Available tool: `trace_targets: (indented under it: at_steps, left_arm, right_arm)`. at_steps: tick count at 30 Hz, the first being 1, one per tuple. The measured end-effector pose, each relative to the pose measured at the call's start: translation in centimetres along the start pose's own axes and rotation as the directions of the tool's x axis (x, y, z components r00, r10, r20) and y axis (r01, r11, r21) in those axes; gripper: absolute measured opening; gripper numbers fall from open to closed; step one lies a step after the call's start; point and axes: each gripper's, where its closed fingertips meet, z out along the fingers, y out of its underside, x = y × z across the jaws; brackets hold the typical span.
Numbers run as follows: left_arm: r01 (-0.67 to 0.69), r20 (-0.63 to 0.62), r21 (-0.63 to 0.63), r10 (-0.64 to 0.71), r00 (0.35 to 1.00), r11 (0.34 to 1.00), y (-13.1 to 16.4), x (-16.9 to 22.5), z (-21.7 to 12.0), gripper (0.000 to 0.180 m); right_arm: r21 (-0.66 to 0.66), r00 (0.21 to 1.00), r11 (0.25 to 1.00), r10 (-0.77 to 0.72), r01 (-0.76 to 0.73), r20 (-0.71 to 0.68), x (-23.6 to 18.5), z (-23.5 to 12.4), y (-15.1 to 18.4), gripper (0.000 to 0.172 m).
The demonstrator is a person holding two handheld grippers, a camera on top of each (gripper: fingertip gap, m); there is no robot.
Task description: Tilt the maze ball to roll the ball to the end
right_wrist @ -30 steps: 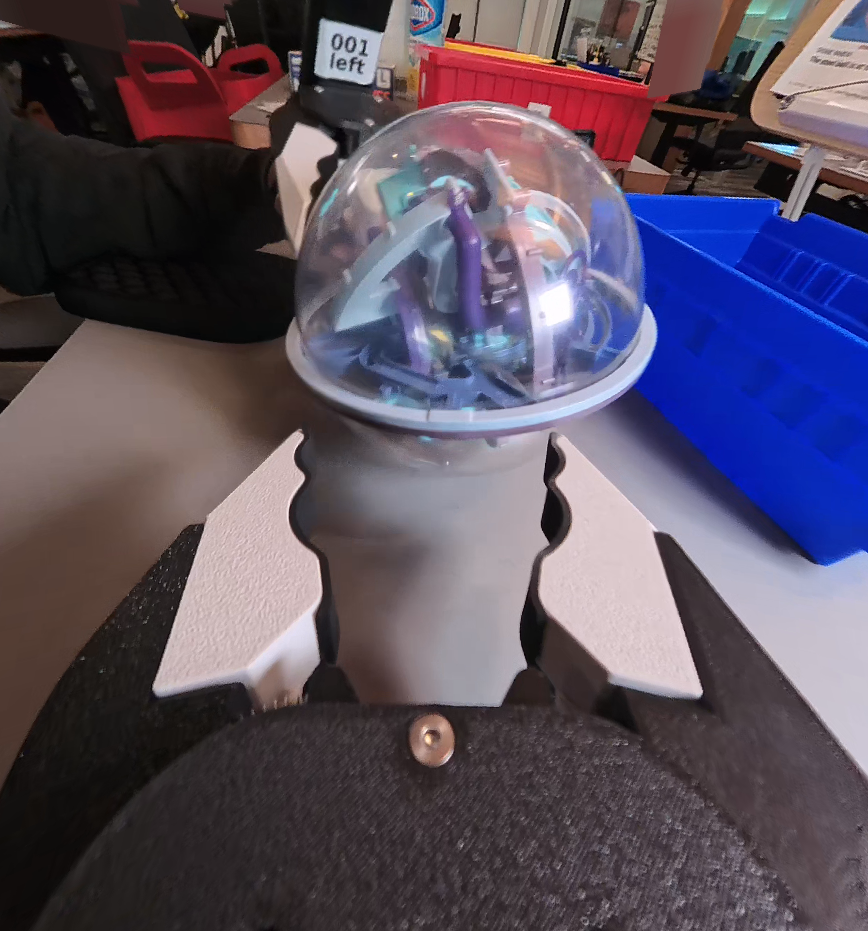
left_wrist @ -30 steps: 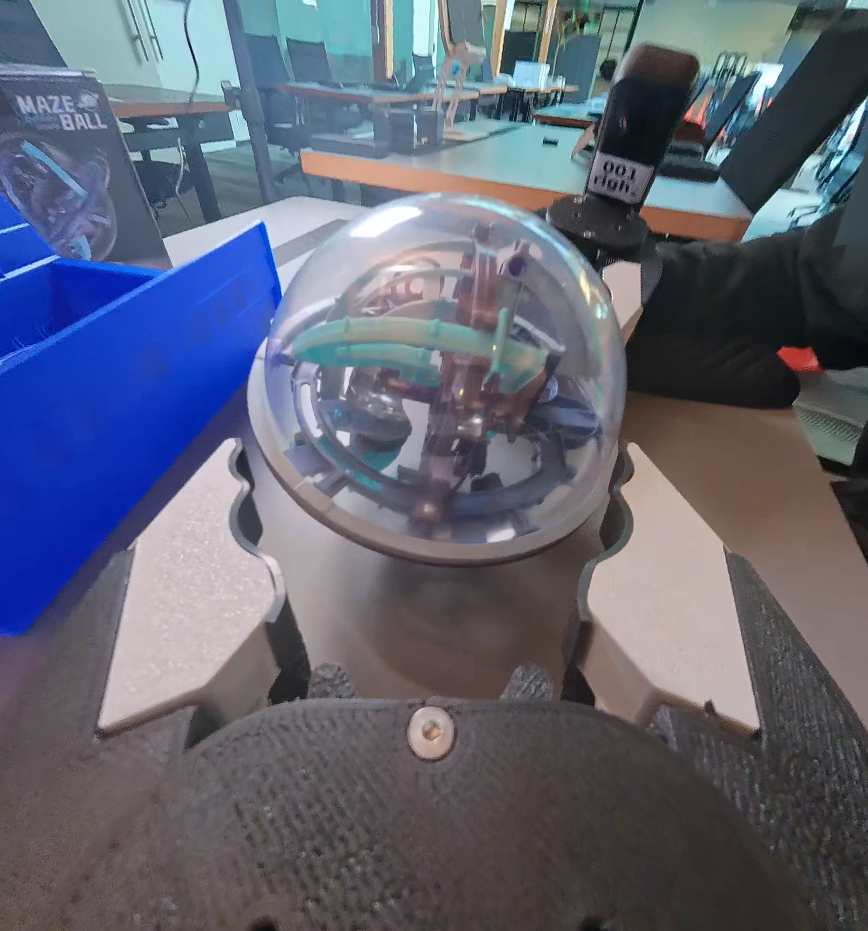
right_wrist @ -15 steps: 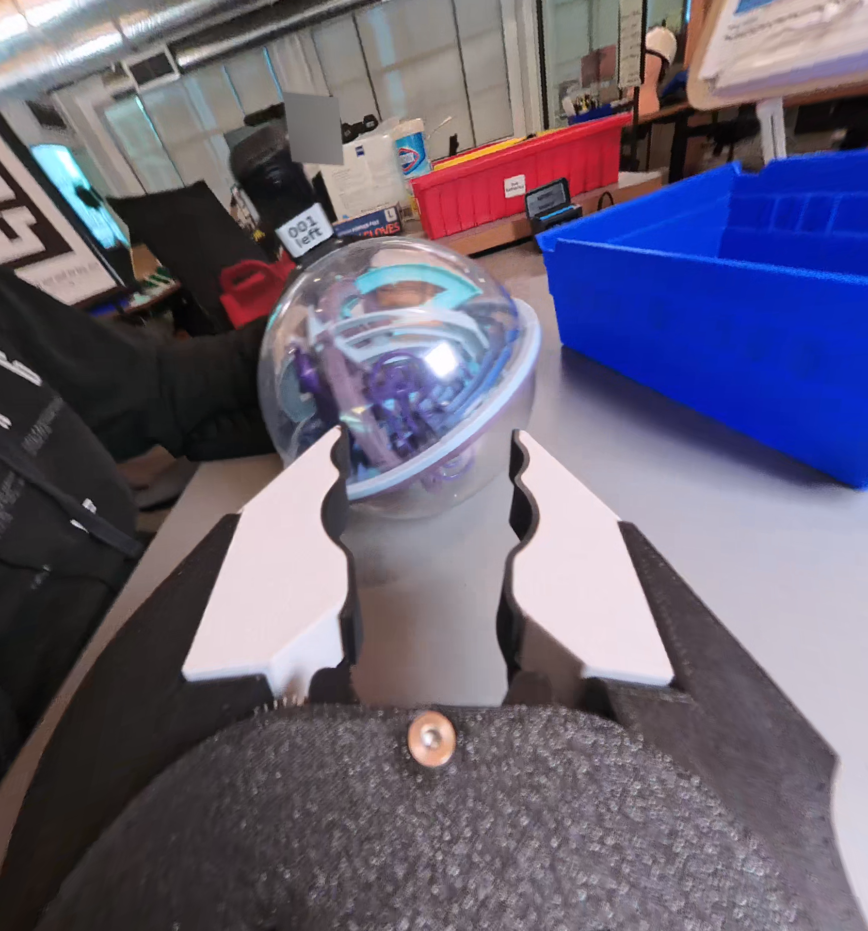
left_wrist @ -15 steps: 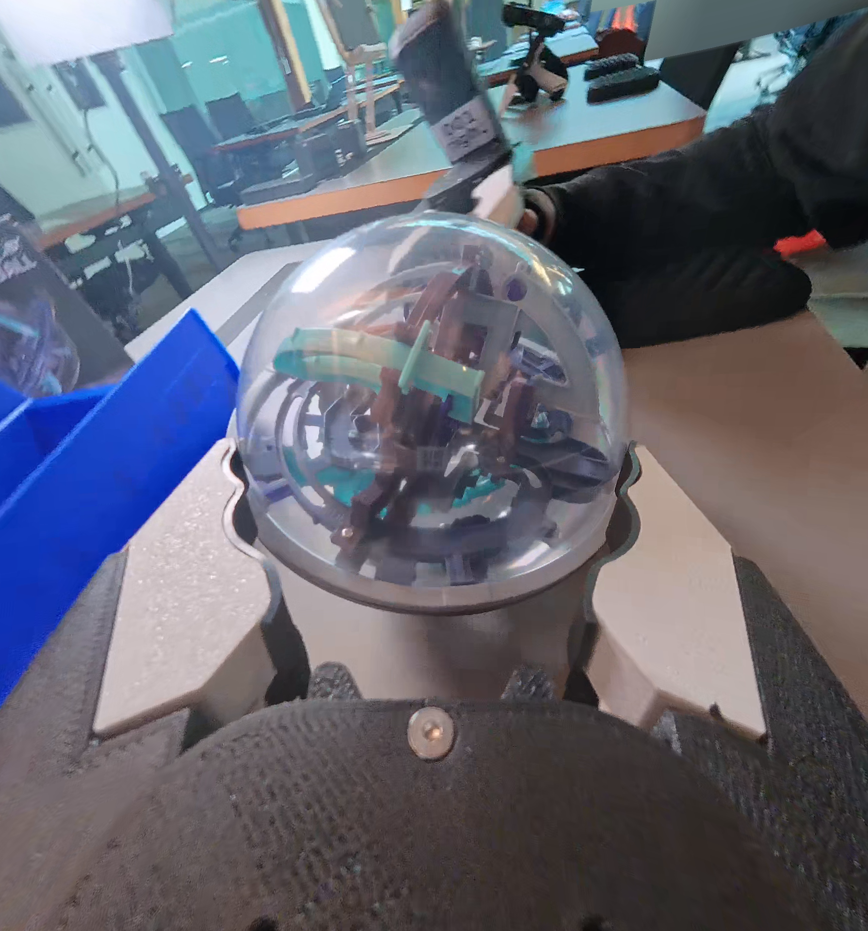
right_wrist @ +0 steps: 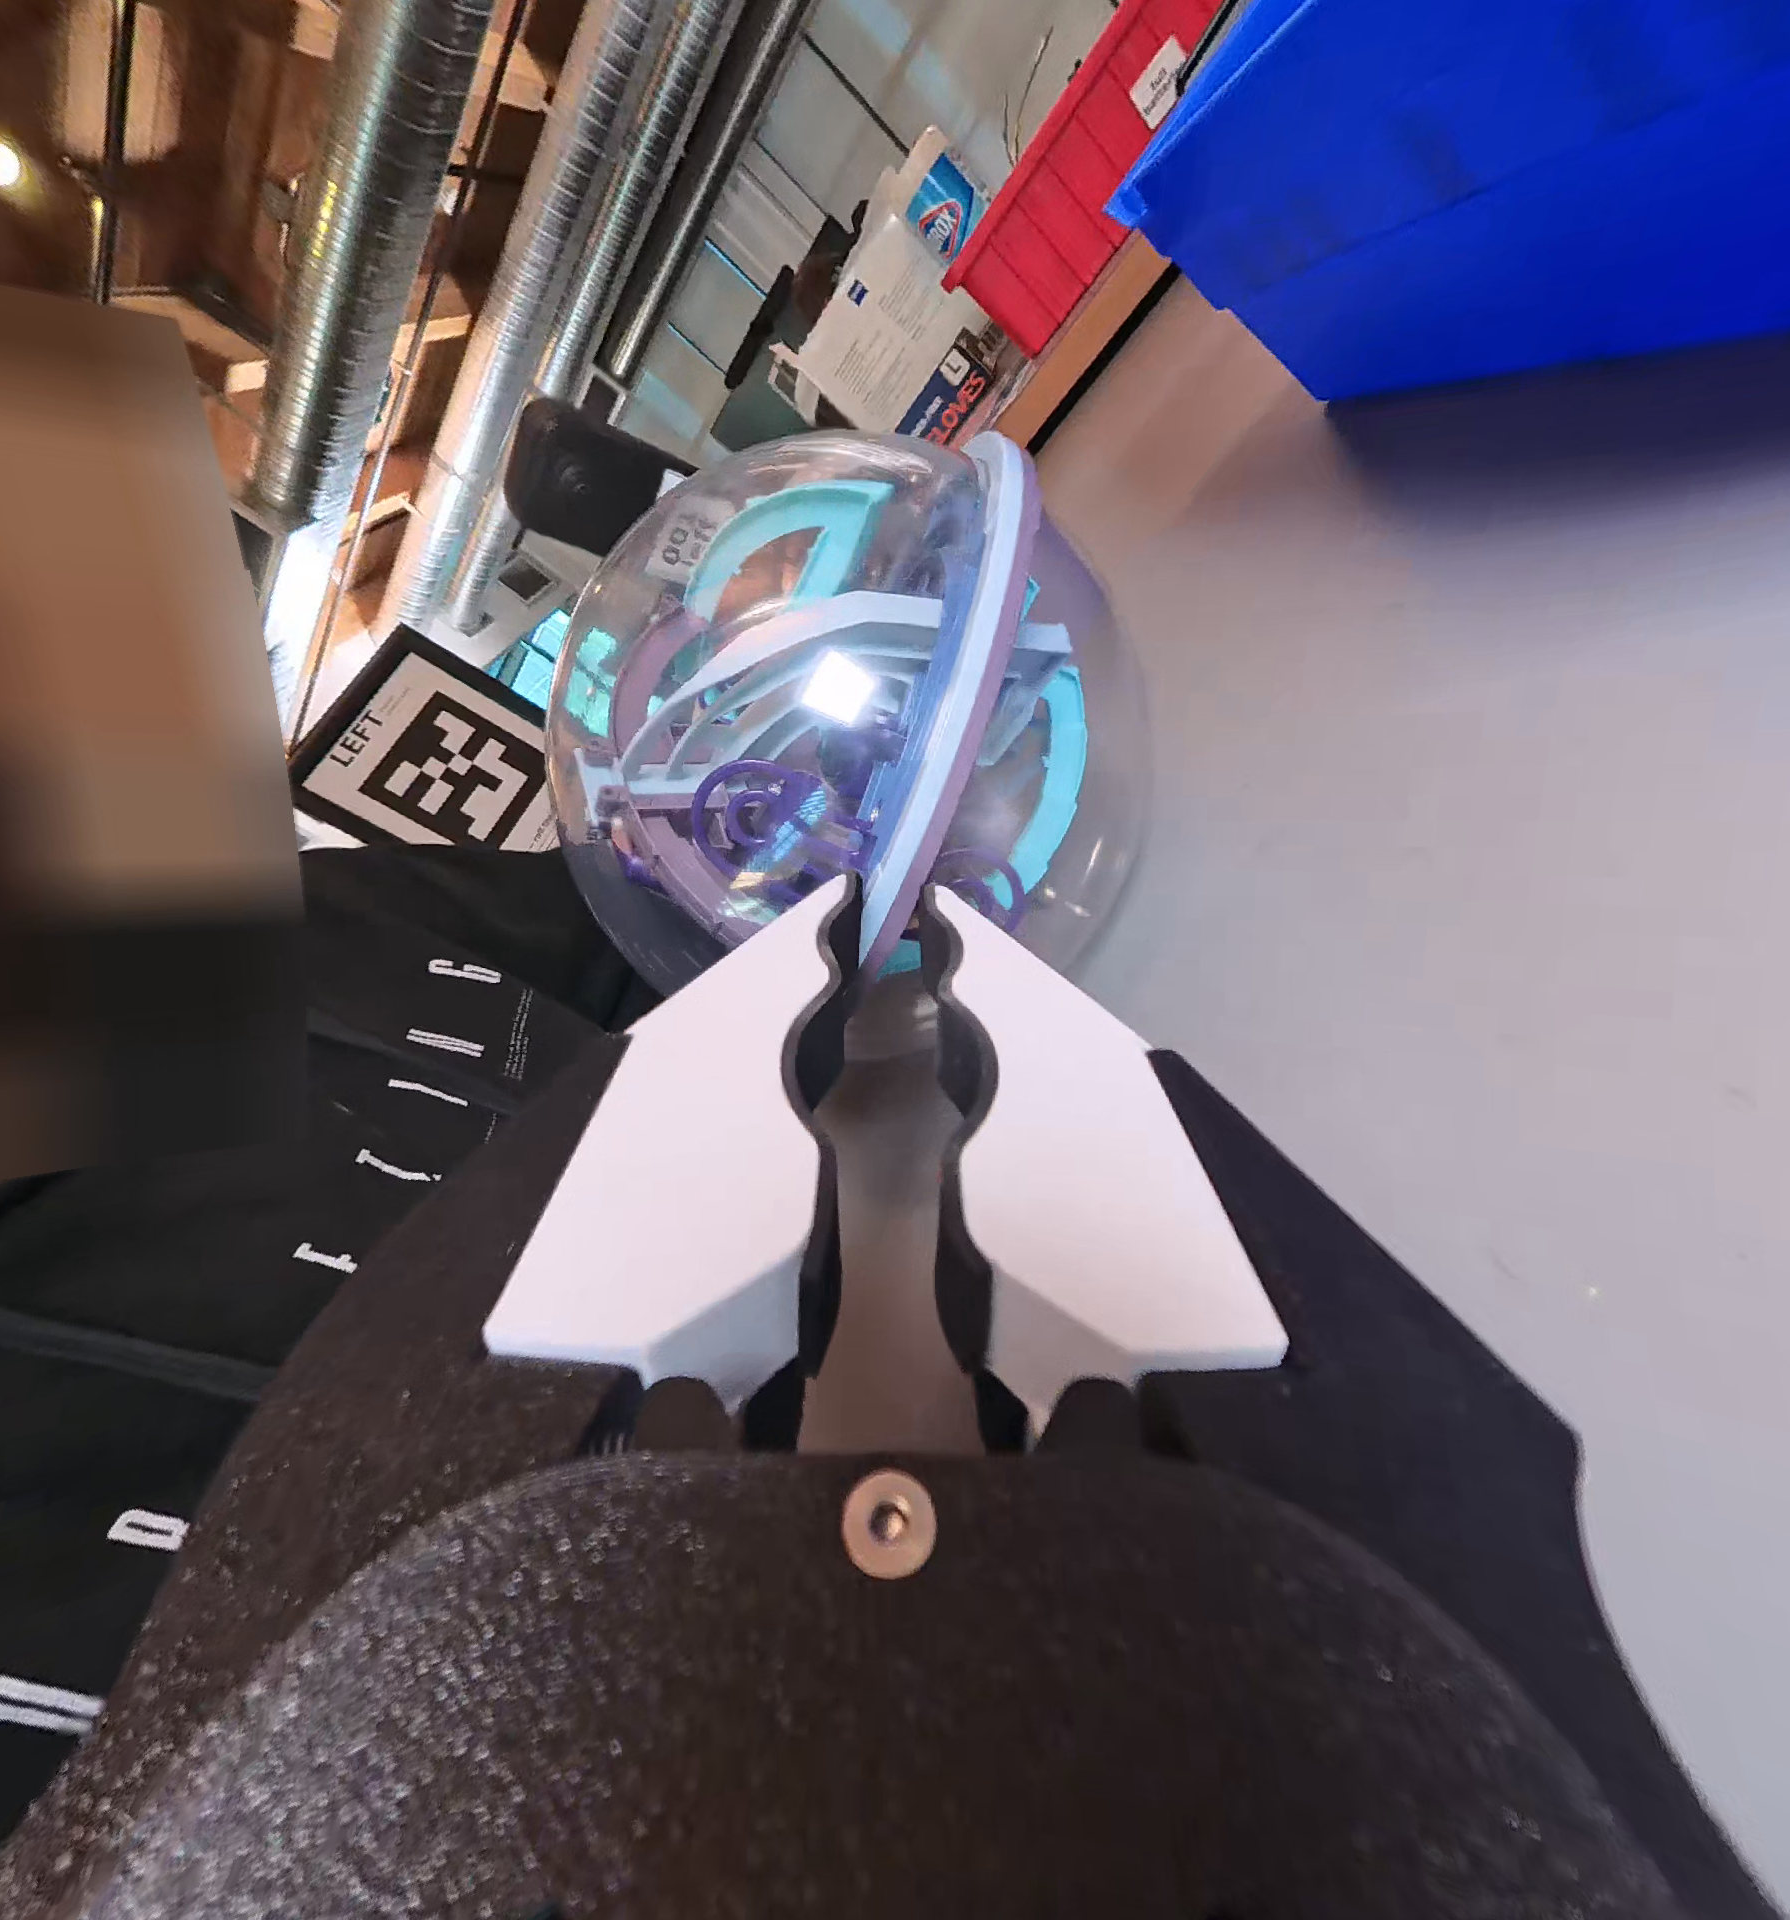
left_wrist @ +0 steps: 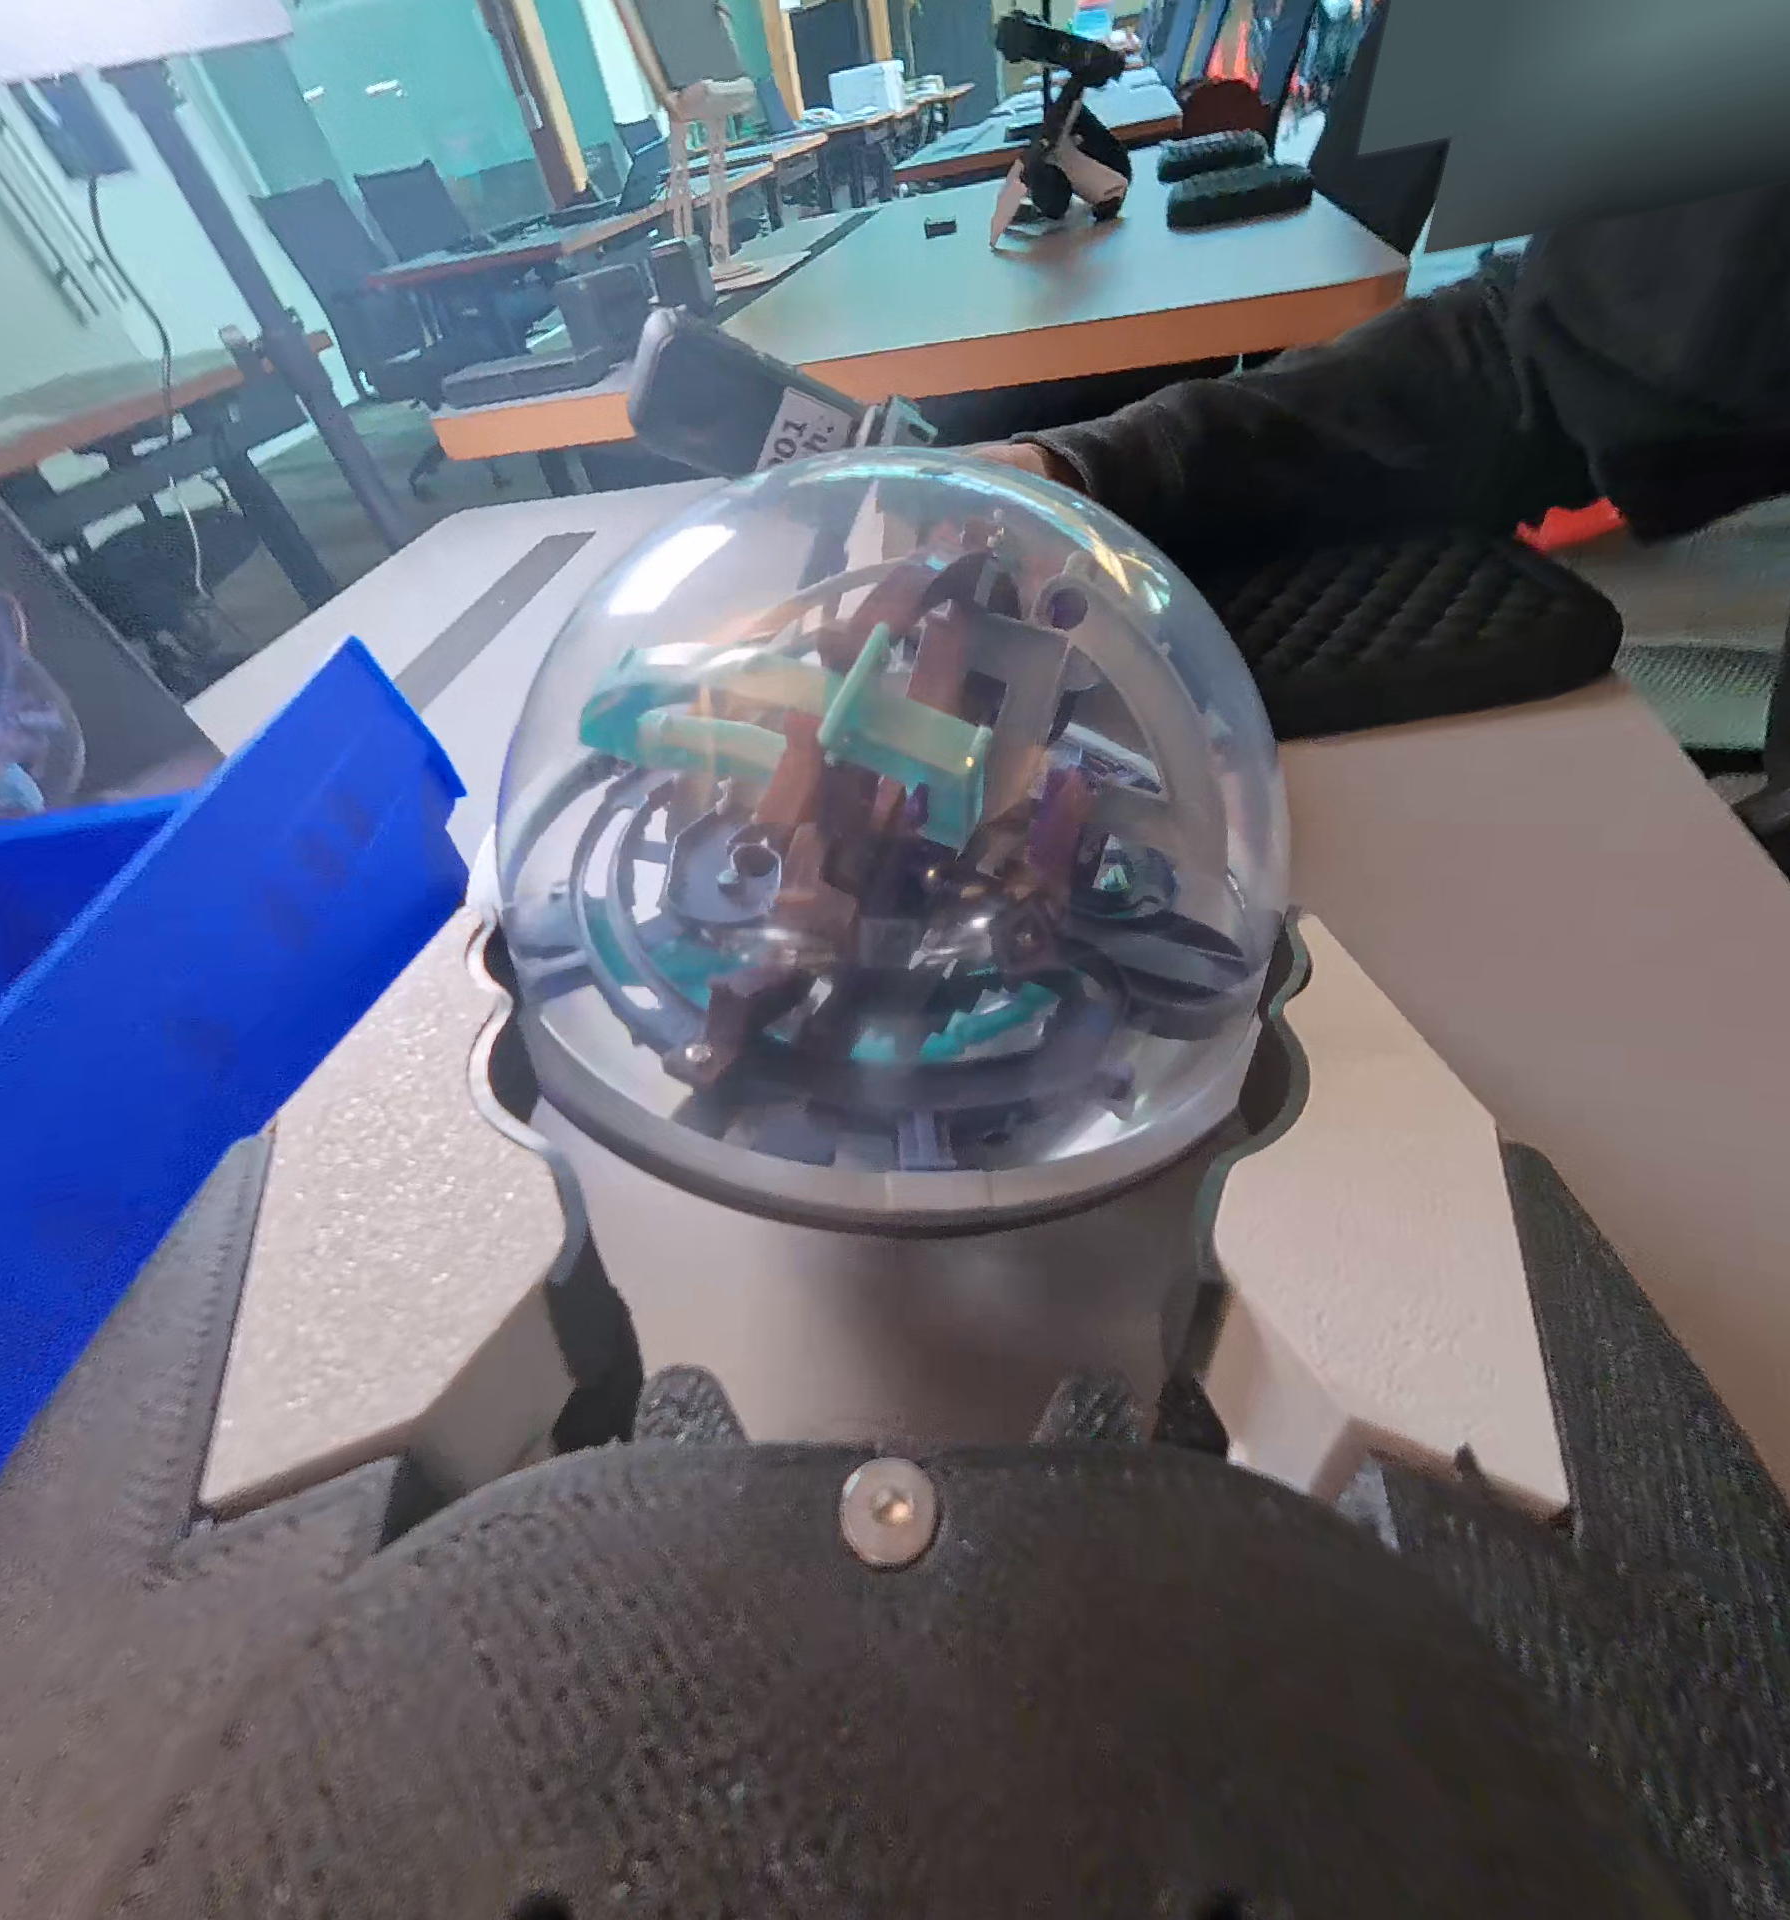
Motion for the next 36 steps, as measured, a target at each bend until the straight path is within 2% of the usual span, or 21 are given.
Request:
trace_targets:
  at_steps: [3, 7, 11, 14, 18, 22, 25, 27, 29, 31, 34, 36]
  left_arm:
    - [0.144, 0.017, 0.055, -0.145, 0.989, 0.988, 0.0, -0.8, -0.6, 0.131]
    - [0.378, 0.036, 0.168, -0.389, 0.921, 0.910, -0.3, -2.4, -2.4, 0.108]
    - [0.488, 0.088, 0.151, -0.504, 0.859, 0.859, 1.0, -3.6, -3.2, 0.089]
    - [0.498, 0.071, 0.142, -0.511, 0.857, 0.855, 1.1, -3.3, -2.9, 0.080]
    - [0.434, 0.094, 0.179, -0.455, 0.886, 0.883, -0.1, -3.3, -3.1, 0.066]
    - [0.307, 0.177, 0.359, -0.387, 0.905, 0.881, -4.1, -4.1, -6.0, 0.040]
    - [0.297, 0.256, 0.429, -0.430, 0.866, 0.853, -4.9, -5.4, -8.1, 0.018]
    - [0.378, 0.291, 0.375, -0.495, 0.819, 0.846, -3.0, -6.0, -8.1, 0.000]
    - [0.467, 0.367, 0.310, -0.557, 0.745, 0.828, -0.1, -6.9, -7.8, 0.000]
    - [0.553, 0.390, 0.258, -0.610, 0.690, 0.792, 2.0, -7.0, -7.0, 0.000]
    - [0.644, 0.299, 0.204, -0.674, 0.676, 0.737, 2.7, -5.4, -4.5, 0.000]
    - [0.681, 0.225, 0.201, -0.710, 0.668, 0.704, 2.2, -4.4, -3.1, 0.012]
  right_arm:
    - [0.032, 0.999, 0.999, 0.029, -0.028, -0.032, 0.4, -0.2, -0.2, 0.008]
    - [0.105, 0.995, 0.993, 0.063, -0.055, -0.081, 0.9, -0.9, -0.6, 0.008]
    - [0.201, 0.987, 0.979, 0.072, -0.042, -0.143, 1.5, -2.4, -1.6, 0.007]
    - [0.238, 0.979, 0.971, 0.070, -0.023, -0.191, 2.0, -3.4, -2.1, 0.006]
    - [0.249, 0.976, 0.969, 0.056, -0.002, -0.213, 2.0, -3.5, -2.1, 0.007]
    - [0.250, 0.974, 0.968, 0.037, 0.020, -0.221, 1.7, -3.5, -2.0, 0.007]
    - [0.261, 0.974, 0.965, 0.038, 0.022, -0.222, 1.6, -3.6, -2.1, 0.007]
    - [0.267, 0.972, 0.963, 0.030, 0.035, -0.234, 1.4, -3.6, -2.1, 0.007]
    - [0.273, 0.966, 0.961, 0.035, 0.037, -0.257, 1.3, -3.6, -2.1, 0.006]
    - [0.292, 0.959, 0.956, 0.063, 0.020, -0.275, 1.3, -3.6, -2.0, 0.006]
    - [0.328, 0.946, 0.945, 0.103, 0.004, -0.307, 1.4, -3.9, -1.7, 0.006]
    - [0.350, 0.942, 0.937, 0.123, -0.006, -0.313, 1.5, -4.1, -1.5, 0.006]
